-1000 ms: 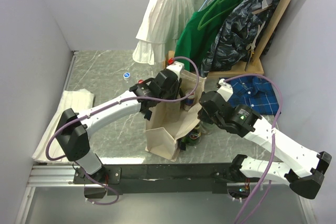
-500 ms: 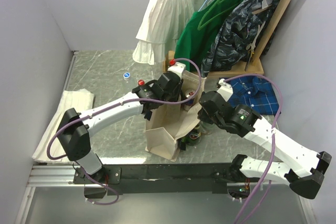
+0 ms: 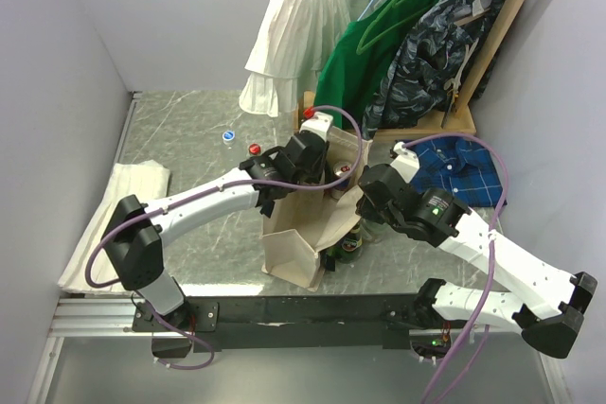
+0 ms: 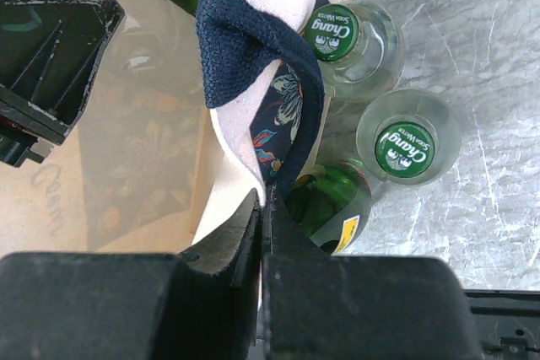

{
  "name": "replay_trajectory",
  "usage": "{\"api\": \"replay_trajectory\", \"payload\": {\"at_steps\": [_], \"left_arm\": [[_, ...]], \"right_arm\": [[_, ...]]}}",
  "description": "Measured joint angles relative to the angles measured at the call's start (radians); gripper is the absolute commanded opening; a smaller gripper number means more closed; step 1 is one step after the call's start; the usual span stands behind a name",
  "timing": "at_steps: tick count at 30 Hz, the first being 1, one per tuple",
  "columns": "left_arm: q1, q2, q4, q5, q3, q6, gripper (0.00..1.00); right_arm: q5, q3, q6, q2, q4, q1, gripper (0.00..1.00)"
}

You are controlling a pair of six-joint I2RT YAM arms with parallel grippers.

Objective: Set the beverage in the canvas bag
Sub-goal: Place the drink in the canvas bag.

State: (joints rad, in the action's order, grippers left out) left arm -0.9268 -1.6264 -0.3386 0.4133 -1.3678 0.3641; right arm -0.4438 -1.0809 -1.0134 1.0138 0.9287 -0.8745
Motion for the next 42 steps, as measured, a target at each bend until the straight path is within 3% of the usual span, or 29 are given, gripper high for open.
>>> {"api": "replay_trajectory", "payload": {"at_steps": [4, 8, 10, 11, 20, 42], "left_arm": [[0.0, 0.024, 0.034, 0.008, 0.039, 0.0, 0.01], [0.0, 0.028, 0.039, 0.013, 0.046, 0.001, 0.21], [0.0, 0.028, 0.04, 0.011, 0.047, 0.0, 0.24], [0.0, 0.029, 0.042, 0.011, 0.048, 0.001, 0.3], [0.0, 0.049, 0.052, 0.01, 0.075, 0.004, 0.47], [-0.024, 0.105, 0.071, -0.023, 0.164, 0.042, 0.56]], "right_arm": [[0.0, -0.001, 0.0, 0.004, 0.0, 0.0, 0.0], [0.0, -0.008, 0.001, 0.013, 0.0, 0.0, 0.0], [0.0, -0.012, 0.001, 0.017, 0.0, 0.0, 0.0], [0.0, -0.013, 0.001, 0.017, 0.0, 0.0, 0.0], [0.0, -0.013, 0.001, 0.017, 0.0, 0.0, 0.0], [0.0, -0.013, 0.005, 0.017, -0.001, 0.0, 0.0]]}}
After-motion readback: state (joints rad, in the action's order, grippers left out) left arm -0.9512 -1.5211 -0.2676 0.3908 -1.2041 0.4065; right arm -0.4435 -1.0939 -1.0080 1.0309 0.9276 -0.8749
